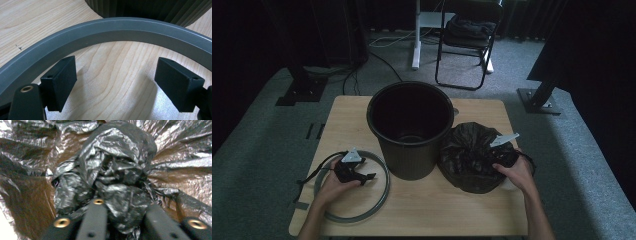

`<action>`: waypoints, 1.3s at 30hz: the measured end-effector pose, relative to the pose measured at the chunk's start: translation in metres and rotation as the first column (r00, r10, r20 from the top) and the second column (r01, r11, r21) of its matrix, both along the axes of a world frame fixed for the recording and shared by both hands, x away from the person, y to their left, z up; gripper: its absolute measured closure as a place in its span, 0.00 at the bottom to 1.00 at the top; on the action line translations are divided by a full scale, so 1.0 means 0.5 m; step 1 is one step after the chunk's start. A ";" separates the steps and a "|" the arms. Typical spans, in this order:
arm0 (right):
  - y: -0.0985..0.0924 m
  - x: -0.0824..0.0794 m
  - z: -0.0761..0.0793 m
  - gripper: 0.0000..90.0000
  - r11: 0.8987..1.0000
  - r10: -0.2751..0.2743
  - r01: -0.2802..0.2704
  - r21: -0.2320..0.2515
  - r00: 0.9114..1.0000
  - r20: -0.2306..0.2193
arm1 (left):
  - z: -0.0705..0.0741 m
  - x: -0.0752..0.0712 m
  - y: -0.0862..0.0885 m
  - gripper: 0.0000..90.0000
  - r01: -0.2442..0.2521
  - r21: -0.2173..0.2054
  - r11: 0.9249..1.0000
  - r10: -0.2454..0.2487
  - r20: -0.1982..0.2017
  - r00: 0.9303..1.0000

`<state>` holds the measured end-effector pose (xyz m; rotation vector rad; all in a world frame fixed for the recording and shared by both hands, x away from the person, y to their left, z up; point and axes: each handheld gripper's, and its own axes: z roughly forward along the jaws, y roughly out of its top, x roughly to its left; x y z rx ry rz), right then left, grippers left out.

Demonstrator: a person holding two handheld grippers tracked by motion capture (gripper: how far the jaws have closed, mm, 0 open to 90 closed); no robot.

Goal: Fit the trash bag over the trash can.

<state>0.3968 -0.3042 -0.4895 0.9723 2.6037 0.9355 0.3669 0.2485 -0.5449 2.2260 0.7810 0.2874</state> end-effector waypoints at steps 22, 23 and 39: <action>0.077 0.040 0.001 0.23 0.992 0.050 -0.056 -0.117 0.997 -0.050 | 0.000 0.000 0.001 0.20 0.001 -0.001 1.000 -0.001 -0.002 1.000; 0.079 0.042 -0.001 0.23 0.990 0.053 -0.060 -0.124 0.997 -0.055 | 0.000 0.000 0.001 0.20 0.001 -0.001 1.000 -0.001 -0.004 1.000; 0.090 0.054 -0.023 0.88 0.977 0.028 -0.047 -0.206 0.995 -0.094 | 0.000 0.000 0.001 0.20 0.001 -0.002 1.000 -0.001 -0.004 1.000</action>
